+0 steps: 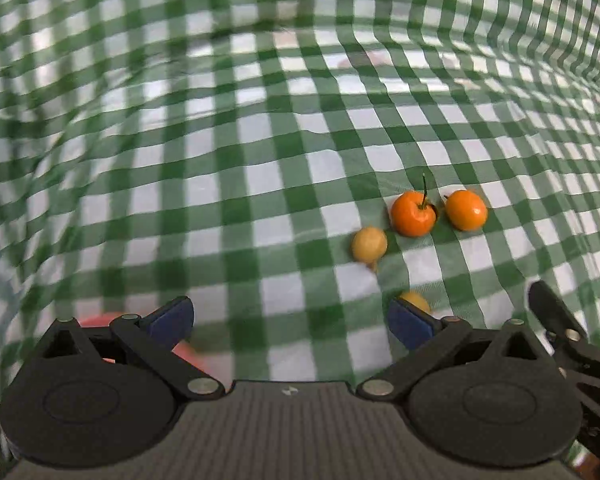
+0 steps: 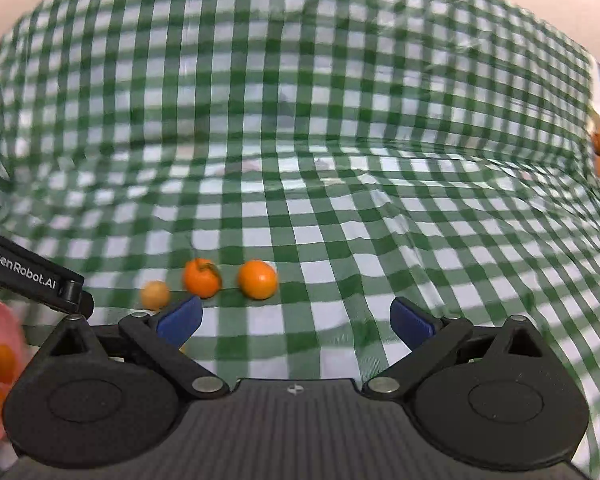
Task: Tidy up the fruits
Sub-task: 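Grasp a tangerine with the right tool while the left grasps a yellow tomato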
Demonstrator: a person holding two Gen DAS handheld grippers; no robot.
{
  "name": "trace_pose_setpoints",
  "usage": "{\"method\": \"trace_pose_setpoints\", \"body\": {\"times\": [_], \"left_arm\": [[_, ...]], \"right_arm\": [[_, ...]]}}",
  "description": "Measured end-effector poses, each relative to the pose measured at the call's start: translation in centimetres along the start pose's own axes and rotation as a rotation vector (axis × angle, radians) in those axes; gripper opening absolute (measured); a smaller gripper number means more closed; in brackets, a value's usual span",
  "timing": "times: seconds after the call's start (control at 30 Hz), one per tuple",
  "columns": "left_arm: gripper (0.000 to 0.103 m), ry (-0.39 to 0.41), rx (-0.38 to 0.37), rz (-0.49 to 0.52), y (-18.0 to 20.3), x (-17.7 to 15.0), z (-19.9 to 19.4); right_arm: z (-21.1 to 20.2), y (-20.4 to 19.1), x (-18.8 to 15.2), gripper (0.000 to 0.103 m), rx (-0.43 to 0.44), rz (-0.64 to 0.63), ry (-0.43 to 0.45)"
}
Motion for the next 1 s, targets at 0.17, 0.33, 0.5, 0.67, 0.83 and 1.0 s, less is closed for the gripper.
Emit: {"method": "trace_pose_setpoints", "body": {"times": [0.17, 0.33, 0.5, 0.67, 0.83, 1.0], "left_arm": [[0.103, -0.044, 0.030, 0.005, 1.5, 1.2, 4.7], [0.103, -0.090, 0.031, -0.006, 1.6, 2.5, 8.2], [0.103, -0.119, -0.018, -0.010, 1.6, 3.3, 9.4], [0.103, -0.121, -0.030, -0.004, 2.2, 4.1, 10.1], [0.103, -0.117, -0.083, 0.003, 2.9, 5.0, 9.9], [0.064, -0.114, -0.112, 0.047, 4.0, 4.8, 9.7]], "right_arm": [[6.6, 0.2, -0.4, 0.100, 0.026, -0.032, -0.049], [10.7, 0.5, -0.8, 0.100, 0.062, -0.018, -0.076], [13.1, 0.5, -0.8, 0.100, 0.072, -0.033, -0.080], [13.1, -0.7, -0.6, 0.100, 0.053, -0.071, -0.056], [12.8, -0.9, -0.2, 0.098, 0.056, -0.095, -0.034], [12.0, -1.7, -0.1, 0.058, 0.106, -0.140, 0.000]]}}
Point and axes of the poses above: each gripper's, at about its wrist camera, not at the fingertips, and z roughly the way its jaws point, y to its right, x to its top, the point moved 4 cm from there along z, roughly the way its jaws point, and after that the axes turned 15 degrees about -z, right-handed, at the moved point
